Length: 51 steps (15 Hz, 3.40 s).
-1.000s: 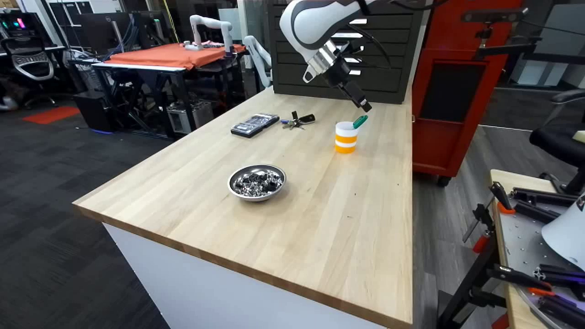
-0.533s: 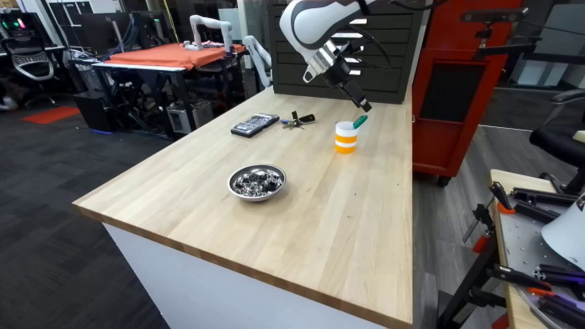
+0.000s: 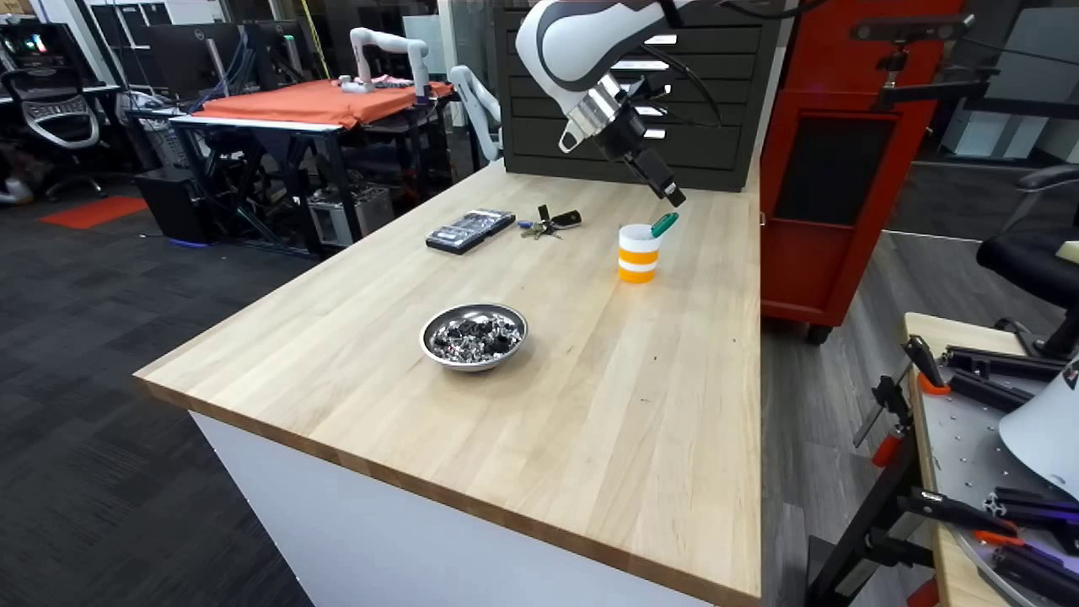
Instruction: Get the marker from the white/orange mug cup
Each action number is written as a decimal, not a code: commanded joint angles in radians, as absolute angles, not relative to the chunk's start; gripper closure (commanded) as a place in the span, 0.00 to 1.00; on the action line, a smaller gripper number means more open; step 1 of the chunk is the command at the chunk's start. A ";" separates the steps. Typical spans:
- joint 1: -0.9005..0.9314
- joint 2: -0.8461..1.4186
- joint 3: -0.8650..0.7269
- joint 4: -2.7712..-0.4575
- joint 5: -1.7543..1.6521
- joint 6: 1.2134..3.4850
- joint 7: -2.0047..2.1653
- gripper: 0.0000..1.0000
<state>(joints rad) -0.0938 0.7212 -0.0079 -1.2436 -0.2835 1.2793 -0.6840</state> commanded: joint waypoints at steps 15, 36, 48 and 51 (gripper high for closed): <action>-0.078 0.683 0.009 -1.249 -0.264 1.262 -0.594 0.00; -0.092 0.713 0.021 -1.327 -0.264 1.299 -0.558 0.00; -0.102 0.763 0.014 -1.311 -0.272 1.307 -0.550 0.00; -0.099 0.776 0.008 -1.290 -0.280 1.312 -0.534 0.27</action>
<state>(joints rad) -0.0956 0.7615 0.0105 -1.3184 -0.2725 1.2993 -0.5703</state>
